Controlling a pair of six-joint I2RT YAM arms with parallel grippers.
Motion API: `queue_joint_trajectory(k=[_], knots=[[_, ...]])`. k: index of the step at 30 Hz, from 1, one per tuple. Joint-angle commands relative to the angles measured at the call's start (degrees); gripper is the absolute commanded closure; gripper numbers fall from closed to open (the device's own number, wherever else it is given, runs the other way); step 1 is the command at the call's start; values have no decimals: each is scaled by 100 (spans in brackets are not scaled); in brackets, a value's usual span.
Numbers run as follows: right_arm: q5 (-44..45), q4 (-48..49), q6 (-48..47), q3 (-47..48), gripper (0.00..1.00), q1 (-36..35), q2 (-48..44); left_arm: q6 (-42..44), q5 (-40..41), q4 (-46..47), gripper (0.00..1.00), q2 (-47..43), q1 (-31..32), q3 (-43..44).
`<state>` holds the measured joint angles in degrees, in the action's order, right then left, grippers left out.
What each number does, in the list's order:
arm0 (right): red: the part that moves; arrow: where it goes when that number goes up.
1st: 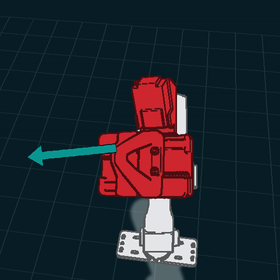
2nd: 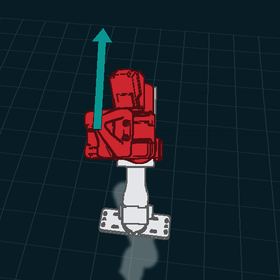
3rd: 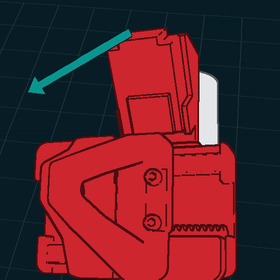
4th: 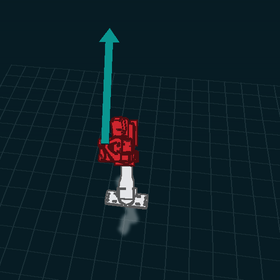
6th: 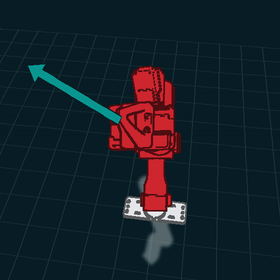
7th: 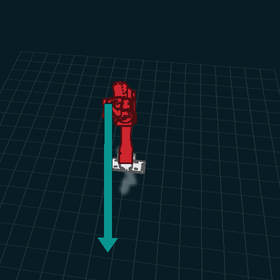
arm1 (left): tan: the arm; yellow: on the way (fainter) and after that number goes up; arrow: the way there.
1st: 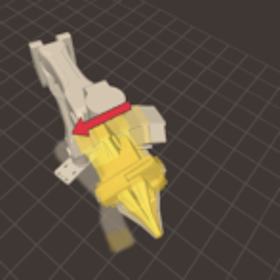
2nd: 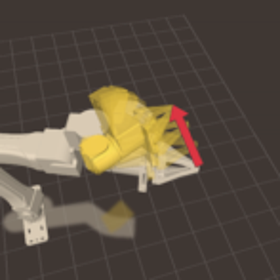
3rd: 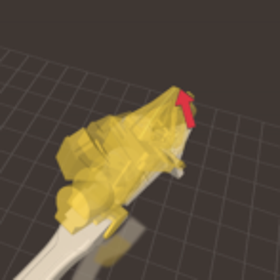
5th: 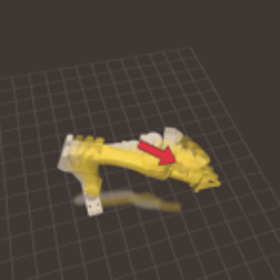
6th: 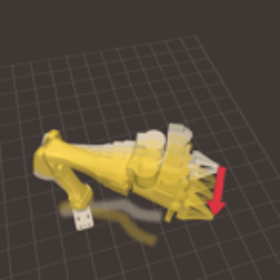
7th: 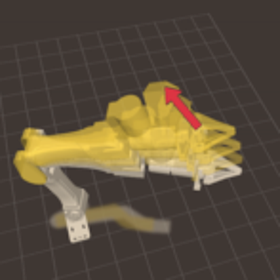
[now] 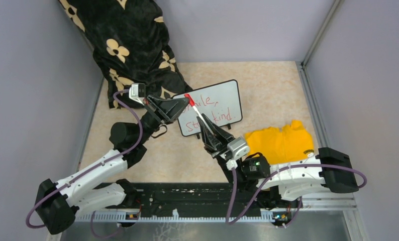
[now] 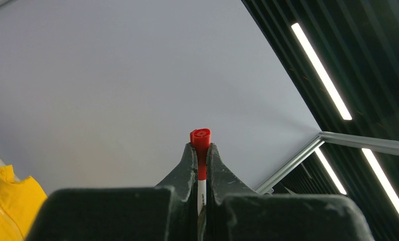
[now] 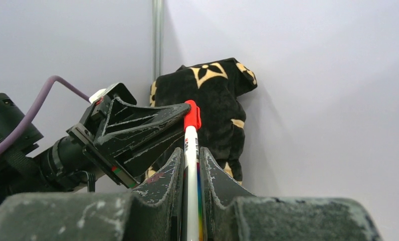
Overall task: Write a sentence on the whiteboard
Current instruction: Close the whiteboard marker at the center of the board.
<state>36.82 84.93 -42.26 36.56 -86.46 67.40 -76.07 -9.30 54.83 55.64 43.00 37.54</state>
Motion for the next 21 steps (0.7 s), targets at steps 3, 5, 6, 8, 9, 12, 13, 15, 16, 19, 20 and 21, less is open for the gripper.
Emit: queue_joint_trajectory(k=[3, 5, 6, 8, 9, 12, 13, 15, 16, 19, 20, 21], knots=[[531, 841, -471, 299, 100, 56, 239, 103, 114, 163, 100, 49, 330, 17], [557, 928, -531, 321, 100, 59, 289, 117, 113, 170, 100, 76, 376, 26], [561, 944, -543, 318, 100, 60, 296, 123, 110, 171, 100, 93, 383, 32], [565, 934, -536, 317, 100, 62, 302, 135, 96, 177, 100, 114, 408, 30], [568, 926, -537, 317, 100, 59, 300, 149, 90, 172, 100, 128, 418, 32], [559, 880, -500, 304, 100, 59, 283, 340, -81, 148, 100, 148, 420, 64], [557, 841, -476, 300, 100, 59, 276, 393, -153, 90, 100, 158, 428, 92], [529, 764, -428, 284, 100, 63, 242, 475, -309, 83, 100, 191, 431, 106], [523, 747, -424, 282, 100, 59, 232, 472, -349, 92, 100, 203, 430, 108], [520, 745, -423, 291, 100, 60, 235, 438, -350, 162, 100, 203, 433, 54], [525, 749, -423, 291, 100, 71, 238, 443, -360, 152, 100, 199, 435, 52], [533, 753, -431, 291, 100, 63, 241, 444, -389, 137, 100, 194, 430, 52]])
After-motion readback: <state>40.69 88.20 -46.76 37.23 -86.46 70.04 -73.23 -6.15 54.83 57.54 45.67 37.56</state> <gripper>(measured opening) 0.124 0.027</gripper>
